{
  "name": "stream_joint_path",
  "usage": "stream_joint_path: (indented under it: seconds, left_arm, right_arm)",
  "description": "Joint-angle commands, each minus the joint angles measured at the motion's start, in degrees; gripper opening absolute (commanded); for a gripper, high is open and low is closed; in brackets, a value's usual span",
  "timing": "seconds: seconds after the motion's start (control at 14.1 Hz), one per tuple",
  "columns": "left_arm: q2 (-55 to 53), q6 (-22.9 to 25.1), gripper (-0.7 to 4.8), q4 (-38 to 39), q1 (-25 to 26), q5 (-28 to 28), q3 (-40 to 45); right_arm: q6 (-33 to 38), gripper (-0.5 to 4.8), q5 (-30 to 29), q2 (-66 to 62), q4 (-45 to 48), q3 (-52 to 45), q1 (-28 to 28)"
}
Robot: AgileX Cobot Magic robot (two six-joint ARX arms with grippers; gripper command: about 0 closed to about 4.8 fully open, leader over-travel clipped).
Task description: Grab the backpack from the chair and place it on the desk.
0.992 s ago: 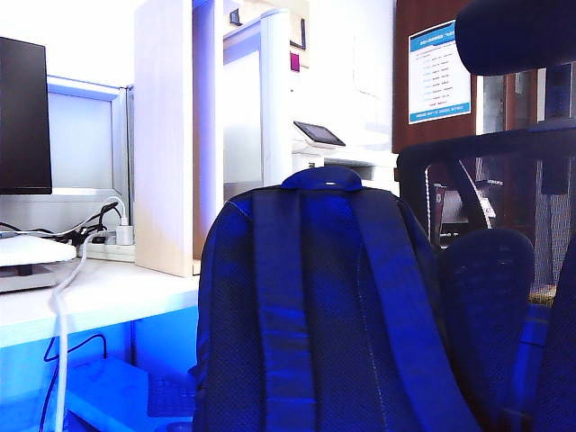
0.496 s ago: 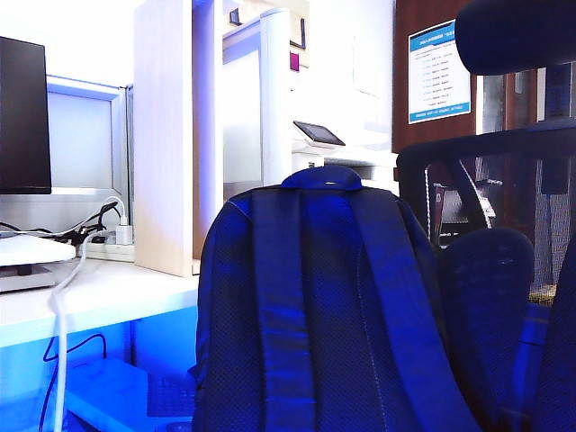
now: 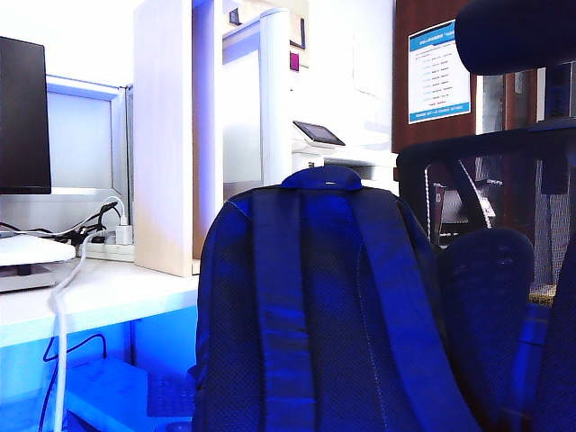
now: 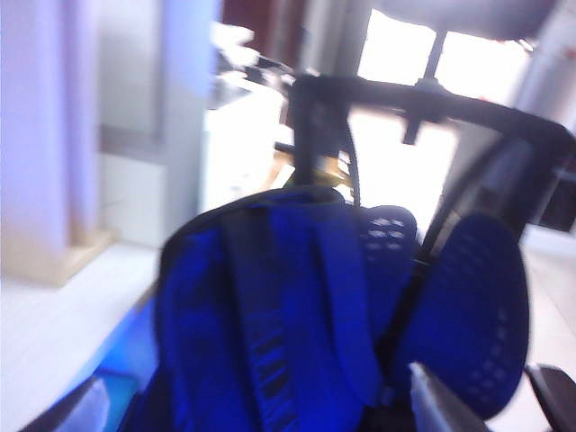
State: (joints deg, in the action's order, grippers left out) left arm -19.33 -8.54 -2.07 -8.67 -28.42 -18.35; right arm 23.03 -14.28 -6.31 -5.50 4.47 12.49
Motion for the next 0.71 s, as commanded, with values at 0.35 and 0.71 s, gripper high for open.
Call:
stream_joint_path:
  seconds: [0.35, 0.71]
  left_arm:
    - [-45.79, 15.65, 4.79, -7.04, 0.02, -6.05, -20.85]
    - [-74.64, 20.41, 4.79, -8.72, -0.13, -8.98, -40.02]
  right_arm:
    - [7.67, 2.75, -1.88, -0.04, 1.49, 7.41, 0.07]
    - [8.61, 2.75, -2.49, -0.17, -4.92, 7.45, 0.04]
